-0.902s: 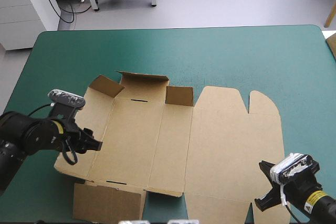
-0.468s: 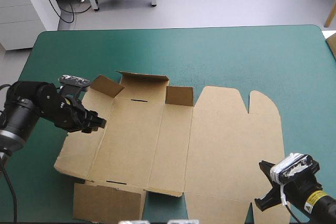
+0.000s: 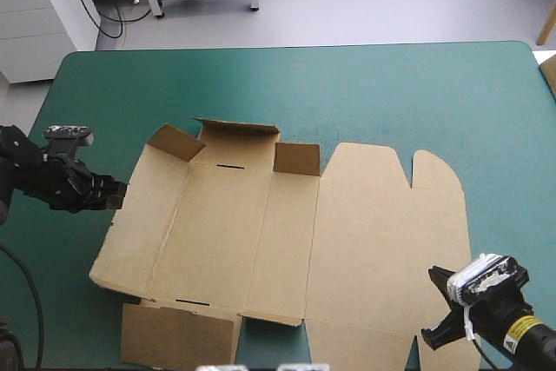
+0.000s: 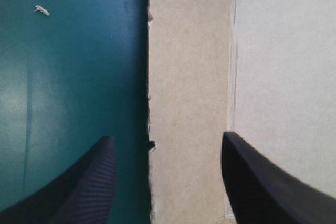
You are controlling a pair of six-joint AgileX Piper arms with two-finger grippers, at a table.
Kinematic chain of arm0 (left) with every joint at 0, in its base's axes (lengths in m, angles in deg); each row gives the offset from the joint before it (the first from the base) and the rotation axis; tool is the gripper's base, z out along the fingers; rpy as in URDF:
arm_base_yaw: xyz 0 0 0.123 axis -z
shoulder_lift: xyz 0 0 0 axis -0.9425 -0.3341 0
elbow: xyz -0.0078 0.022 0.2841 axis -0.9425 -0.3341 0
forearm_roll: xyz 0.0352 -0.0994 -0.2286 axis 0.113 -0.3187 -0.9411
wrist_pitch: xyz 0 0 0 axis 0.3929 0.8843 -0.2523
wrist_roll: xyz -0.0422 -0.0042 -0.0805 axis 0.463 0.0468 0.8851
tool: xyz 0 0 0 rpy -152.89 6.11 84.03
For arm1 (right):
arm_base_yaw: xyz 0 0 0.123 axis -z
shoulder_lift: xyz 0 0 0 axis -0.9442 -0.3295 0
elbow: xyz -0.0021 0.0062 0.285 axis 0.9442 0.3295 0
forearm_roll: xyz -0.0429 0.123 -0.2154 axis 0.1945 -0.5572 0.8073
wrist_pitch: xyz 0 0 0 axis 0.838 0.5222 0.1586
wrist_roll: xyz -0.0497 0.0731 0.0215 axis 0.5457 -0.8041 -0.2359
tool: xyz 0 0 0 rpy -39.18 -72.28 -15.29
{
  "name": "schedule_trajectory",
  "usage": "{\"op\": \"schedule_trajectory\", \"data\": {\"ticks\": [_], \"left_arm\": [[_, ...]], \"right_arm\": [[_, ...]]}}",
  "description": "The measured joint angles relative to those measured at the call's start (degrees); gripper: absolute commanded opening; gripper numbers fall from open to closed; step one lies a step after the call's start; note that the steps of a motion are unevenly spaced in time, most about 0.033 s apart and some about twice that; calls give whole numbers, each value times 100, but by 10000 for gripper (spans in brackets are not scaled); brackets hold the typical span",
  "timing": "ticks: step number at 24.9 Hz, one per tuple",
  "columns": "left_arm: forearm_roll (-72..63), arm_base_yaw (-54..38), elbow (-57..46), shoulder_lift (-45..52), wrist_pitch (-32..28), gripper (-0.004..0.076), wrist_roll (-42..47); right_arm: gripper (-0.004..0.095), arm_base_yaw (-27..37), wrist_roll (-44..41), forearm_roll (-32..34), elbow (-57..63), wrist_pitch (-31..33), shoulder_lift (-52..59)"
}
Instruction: Fold the box
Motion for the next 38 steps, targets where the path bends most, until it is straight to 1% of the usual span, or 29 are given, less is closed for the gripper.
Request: {"op": "schedule_trajectory", "data": {"ticks": [5, 7, 12, 16, 17, 19, 20, 22, 23, 24, 28, 31, 35, 38], "left_arm": [[-72, -5, 0, -349, -29, 424, -138], [-204, -7, -153, -585, -72, 424, -157], [-590, -7, -847, -967, -148, 424, -260], [-886, -7, -1269, -980, -173, 423, -292], [-926, -7, -1344, -980, -173, 403, -292], [-884, -12, -1495, -980, -186, 308, -297], [-800, -14, -1500, -980, -191, 244, -297], [-656, -14, -1500, -980, -191, 90, -297], [-655, -14, -1506, -980, -185, 30, -310], [-696, -14, -1506, -980, -164, -5, -335], [-902, -14, -1499, -941, -18, -8, -749], [-772, -14, -1378, -941, -7, -8, -854], [-120, 13, -897, -966, -57, -8, -765], [520, 212, -391, -987, -110, -8, -580]], "right_arm": [[-21, 0, 0, 0, 0, -10, 0], [-21, 0, 0, 0, 0, -16, 0], [-21, 0, 0, 0, 0, -16, 0], [-21, 0, 0, 0, 0, -16, 0], [-21, 0, 0, 0, 0, -16, 0], [-21, 0, 0, 0, 0, -16, 0], [-21, 0, 0, 0, 0, -16, 0], [-21, 0, 0, 0, 0, -16, 0], [-21, 0, 0, 0, 0, -16, 0], [-21, 0, 0, 0, 0, -16, 0], [-21, 0, 0, 0, 0, -16, 0], [-21, 0, 0, 0, 0, -16, 0], [-21, 0, 0, 0, 0, -16, 0], [-21, 0, 0, 0, 0, -16, 0]]}}
